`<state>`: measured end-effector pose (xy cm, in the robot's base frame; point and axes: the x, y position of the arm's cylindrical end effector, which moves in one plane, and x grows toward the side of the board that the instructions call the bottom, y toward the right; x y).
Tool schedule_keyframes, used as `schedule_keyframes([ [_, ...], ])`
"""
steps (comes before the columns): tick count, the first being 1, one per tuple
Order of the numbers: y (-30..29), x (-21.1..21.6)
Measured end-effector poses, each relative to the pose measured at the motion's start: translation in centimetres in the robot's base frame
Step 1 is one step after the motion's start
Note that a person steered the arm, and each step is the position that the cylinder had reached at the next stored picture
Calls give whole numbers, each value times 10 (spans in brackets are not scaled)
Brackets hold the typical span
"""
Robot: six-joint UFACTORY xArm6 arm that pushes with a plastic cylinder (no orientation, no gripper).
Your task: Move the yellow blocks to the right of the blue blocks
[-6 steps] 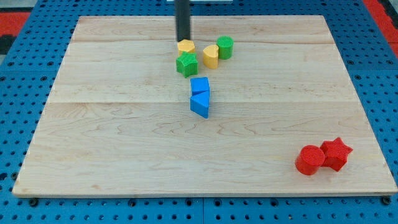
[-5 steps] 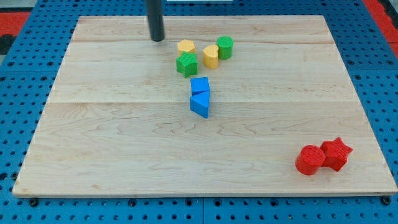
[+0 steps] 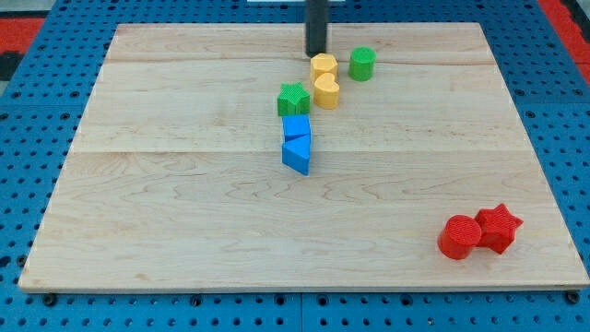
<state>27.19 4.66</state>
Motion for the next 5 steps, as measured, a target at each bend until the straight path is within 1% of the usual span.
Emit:
schedule_keyframes([
  [1, 21, 78],
  [2, 40, 115],
  [3, 19, 111],
  [4, -17, 137],
  [5, -25, 161],
])
